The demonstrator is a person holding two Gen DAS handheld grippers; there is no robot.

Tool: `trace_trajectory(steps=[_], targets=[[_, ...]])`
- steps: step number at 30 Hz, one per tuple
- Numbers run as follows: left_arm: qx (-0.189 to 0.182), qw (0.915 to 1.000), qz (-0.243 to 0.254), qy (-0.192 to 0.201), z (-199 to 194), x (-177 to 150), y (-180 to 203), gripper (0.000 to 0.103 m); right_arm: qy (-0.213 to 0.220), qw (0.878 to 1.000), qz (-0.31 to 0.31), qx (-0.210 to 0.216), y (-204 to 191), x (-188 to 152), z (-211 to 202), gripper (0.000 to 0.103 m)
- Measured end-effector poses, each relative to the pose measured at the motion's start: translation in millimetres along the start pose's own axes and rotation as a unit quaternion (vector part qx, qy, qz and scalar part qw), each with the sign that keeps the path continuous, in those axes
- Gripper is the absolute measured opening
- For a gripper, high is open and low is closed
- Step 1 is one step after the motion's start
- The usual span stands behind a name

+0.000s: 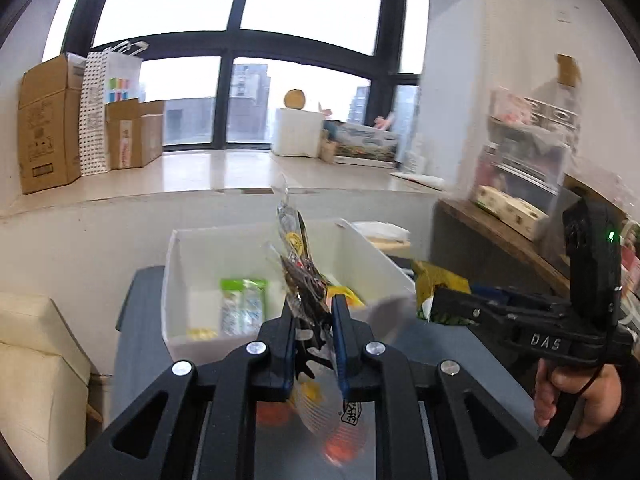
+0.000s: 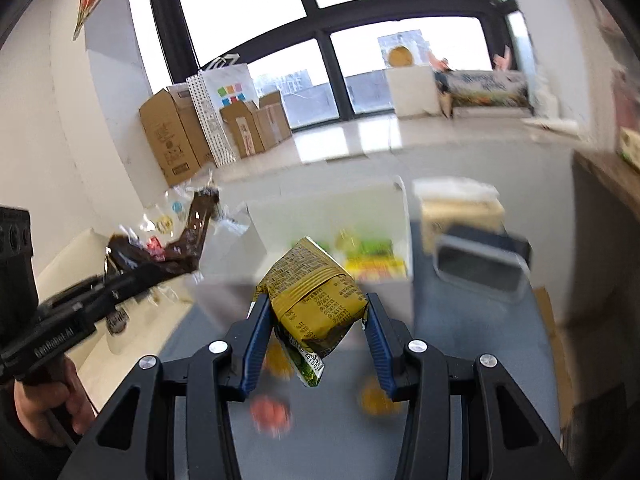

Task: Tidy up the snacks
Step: 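Lower both held snacks into the white box and open both tools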

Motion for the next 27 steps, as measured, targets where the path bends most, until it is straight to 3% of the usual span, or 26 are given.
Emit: trace_trajectory(steps=[7, 8, 9, 10, 11, 12, 14, 27], targets=[[0.03, 0.9989, -0.022, -0.028, 55.3, 23.6, -43.8, 0.019, -0.031, 0.999, 0.001, -0.008, 3.7, 58.9, 68.7, 0.05], [0.041, 0.9985, -0.022, -0.028, 58.4, 24.9, -46.4, 0.025, -0.036, 0.999, 0.002, -0.015, 5.6, 63.3, 79.1, 0.051], [0.055, 0.9978, -0.021, -0.029, 62.1, 25.2, -48.6, 0.045, -0.042, 0.999, 0.003, -0.013, 7.4, 65.2, 84.3, 0.056], [0.073, 0.9965, -0.025, -0.031, 66.8, 25.5, -54.1, 0.057, -0.048, 0.999, 0.007, -0.012, 9.7, 67.2, 90.3, 0.064], [0.071, 0.9965, -0.033, -0.031, 68.1, 24.3, -58.0, 0.094, -0.058, 0.998, 0.01, -0.018, 11.5, 68.3, 97.3, 0.09], [0.071, 0.9961, -0.041, -0.032, 69.2, 23.2, -61.1, 0.103, -0.057, 0.998, 0.013, -0.025, 13.6, 67.5, 99.1, 0.099], [0.075, 0.9957, -0.045, -0.03, 70.2, 19.3, -64.5, 0.103, -0.04, 0.999, 0.014, -0.03, 15.9, 64.5, 97.4, 0.101], [0.067, 0.9961, -0.046, -0.032, 53.5, 6.4, -43.7, 0.103, -0.031, 0.999, -0.005, -0.027, 10.6, 38.9, 62.3, 0.103]])
Point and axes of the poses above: each gripper's, at about its wrist camera, not at the fingertips, and z roughly the way its jaws point, y to its right, x to its top, the point moved 1 cm from there along z, roughly the way its jaws point, and after that the axes turned 6 degrees about -y, right-handed, at the moved point
